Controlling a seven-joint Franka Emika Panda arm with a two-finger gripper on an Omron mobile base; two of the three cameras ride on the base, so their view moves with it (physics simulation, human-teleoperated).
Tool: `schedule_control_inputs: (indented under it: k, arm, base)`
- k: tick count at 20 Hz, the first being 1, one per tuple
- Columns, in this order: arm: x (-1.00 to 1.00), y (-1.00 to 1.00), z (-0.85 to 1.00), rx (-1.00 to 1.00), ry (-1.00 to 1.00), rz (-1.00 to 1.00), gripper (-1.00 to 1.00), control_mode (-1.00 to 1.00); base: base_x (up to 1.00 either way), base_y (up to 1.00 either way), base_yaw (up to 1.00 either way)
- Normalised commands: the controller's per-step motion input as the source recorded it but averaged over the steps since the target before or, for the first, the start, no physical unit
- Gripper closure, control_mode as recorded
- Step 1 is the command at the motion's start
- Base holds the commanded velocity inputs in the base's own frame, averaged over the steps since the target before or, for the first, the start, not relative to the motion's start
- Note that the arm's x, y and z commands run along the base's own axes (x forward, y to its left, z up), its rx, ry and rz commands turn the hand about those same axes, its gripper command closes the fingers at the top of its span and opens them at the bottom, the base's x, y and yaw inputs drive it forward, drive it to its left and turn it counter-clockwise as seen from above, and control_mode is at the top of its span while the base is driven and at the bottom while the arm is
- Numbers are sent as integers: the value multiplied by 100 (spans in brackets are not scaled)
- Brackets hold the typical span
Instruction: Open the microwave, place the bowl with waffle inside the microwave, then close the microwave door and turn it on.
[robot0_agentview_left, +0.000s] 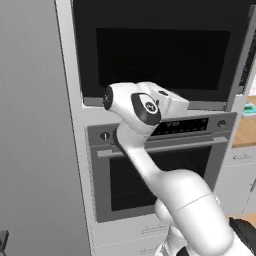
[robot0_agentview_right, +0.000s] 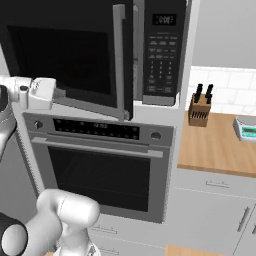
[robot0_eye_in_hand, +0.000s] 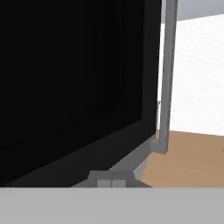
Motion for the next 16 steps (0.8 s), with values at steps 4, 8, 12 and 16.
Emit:
schedule_control_inputs:
  k: [4, 8, 12, 16]
  arm:
    - [100, -18, 13, 1, 0, 25, 100, -100]
    - [100, -37, 0, 7, -2, 34, 100, -100]
    - [100, -52, 1, 11, -9, 38, 100, -100]
    - [100, -49, 2, 12, -9, 39, 100, -100]
  base:
    - [0, 0, 0]
    - [0, 0, 0]
    - [0, 0, 0]
    - [0, 0, 0]
